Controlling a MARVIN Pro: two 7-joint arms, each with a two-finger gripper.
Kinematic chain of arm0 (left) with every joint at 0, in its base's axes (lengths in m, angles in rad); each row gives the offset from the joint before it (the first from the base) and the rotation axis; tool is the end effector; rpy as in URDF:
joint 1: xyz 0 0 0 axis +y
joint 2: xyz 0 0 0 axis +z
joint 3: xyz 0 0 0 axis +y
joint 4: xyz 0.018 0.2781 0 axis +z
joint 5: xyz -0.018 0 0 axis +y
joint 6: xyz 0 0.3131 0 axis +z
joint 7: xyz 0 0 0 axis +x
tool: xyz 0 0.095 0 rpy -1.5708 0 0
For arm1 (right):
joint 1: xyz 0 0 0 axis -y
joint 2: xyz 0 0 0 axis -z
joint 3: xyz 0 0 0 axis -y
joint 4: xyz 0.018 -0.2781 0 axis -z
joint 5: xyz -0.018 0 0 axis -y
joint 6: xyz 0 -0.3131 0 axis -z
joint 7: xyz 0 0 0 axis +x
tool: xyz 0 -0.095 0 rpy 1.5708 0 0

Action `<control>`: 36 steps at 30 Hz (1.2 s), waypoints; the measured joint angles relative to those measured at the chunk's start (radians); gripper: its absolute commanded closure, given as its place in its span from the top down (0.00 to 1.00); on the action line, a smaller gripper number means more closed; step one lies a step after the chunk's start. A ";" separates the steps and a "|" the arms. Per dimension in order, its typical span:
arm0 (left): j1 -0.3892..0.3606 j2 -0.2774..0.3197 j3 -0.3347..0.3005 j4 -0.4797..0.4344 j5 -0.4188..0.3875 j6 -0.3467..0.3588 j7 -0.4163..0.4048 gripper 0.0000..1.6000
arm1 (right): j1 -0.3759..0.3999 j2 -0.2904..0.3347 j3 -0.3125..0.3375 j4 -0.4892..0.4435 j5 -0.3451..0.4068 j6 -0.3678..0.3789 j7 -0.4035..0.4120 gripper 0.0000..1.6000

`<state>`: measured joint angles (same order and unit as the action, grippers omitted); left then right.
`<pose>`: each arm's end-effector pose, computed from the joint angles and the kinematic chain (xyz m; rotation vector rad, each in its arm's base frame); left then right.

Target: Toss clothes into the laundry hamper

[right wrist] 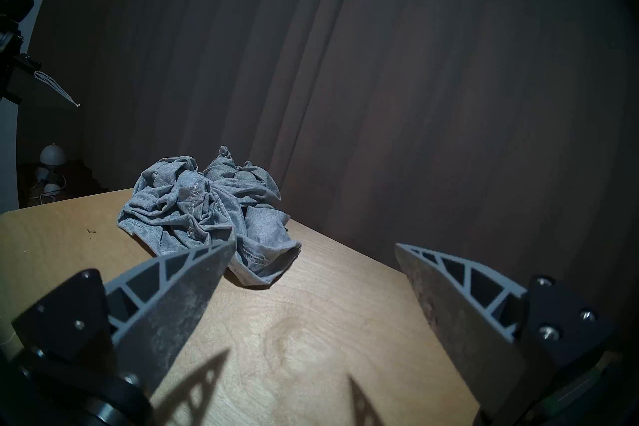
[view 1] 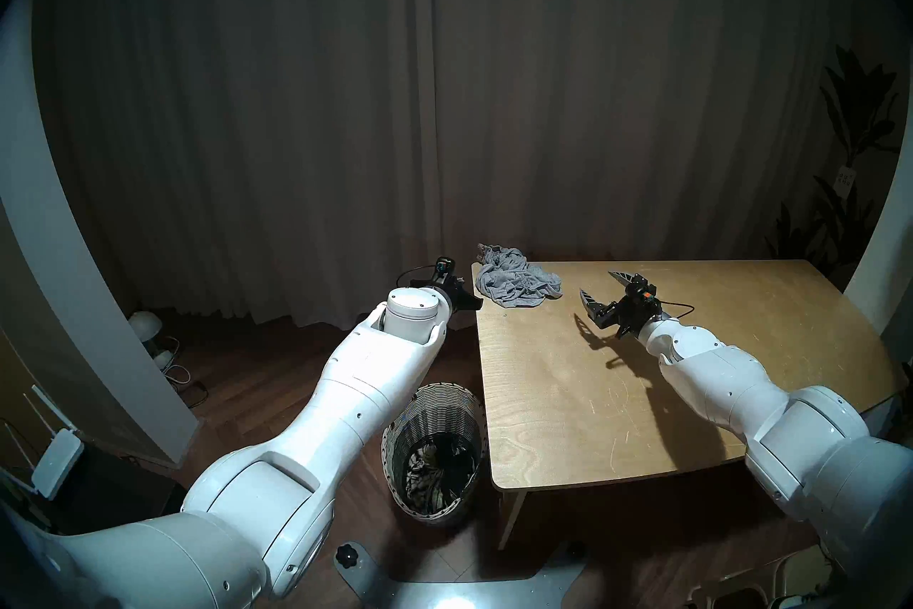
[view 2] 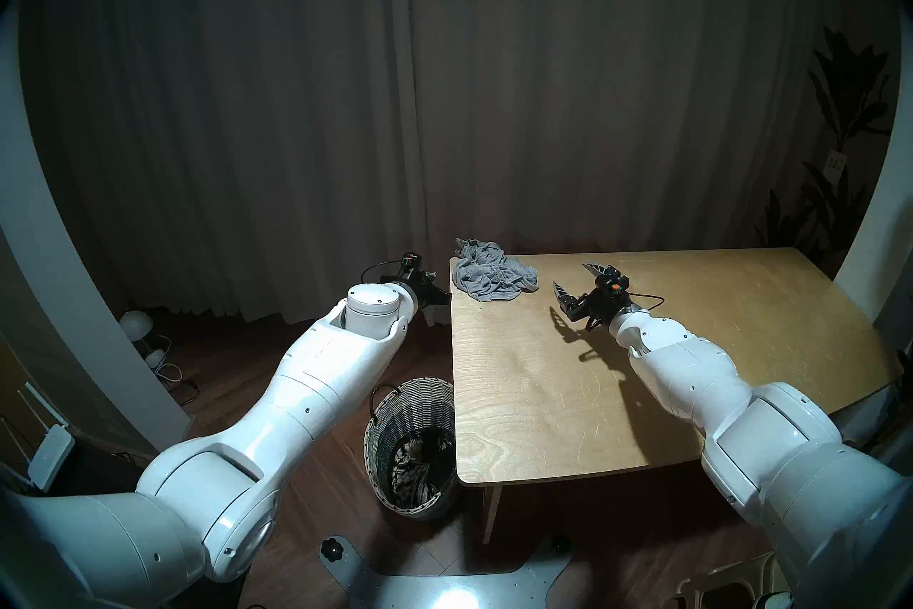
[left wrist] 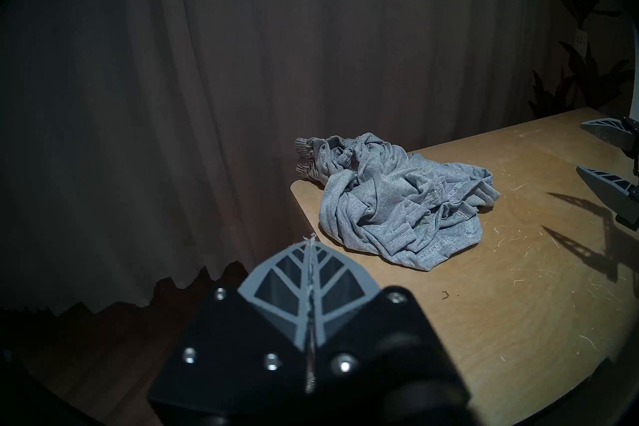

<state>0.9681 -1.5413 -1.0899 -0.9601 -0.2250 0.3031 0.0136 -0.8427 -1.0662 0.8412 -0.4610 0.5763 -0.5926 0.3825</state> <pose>0.5462 -0.1374 -0.2936 2.4259 -0.5039 1.6796 0.5274 -0.1576 -0.3392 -2.1263 -0.7631 -2.1412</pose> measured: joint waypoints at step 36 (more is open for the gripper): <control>-0.206 -0.131 0.074 0.301 0.048 0.023 0.009 1.00 | -0.032 0.051 0.030 0.005 0.037 -0.003 0.072 1.00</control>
<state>0.7624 -1.6724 -1.0158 -0.6589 -0.1765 0.3262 0.0231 -0.8746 -1.0157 0.8708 -0.4563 0.6133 -0.5954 0.4544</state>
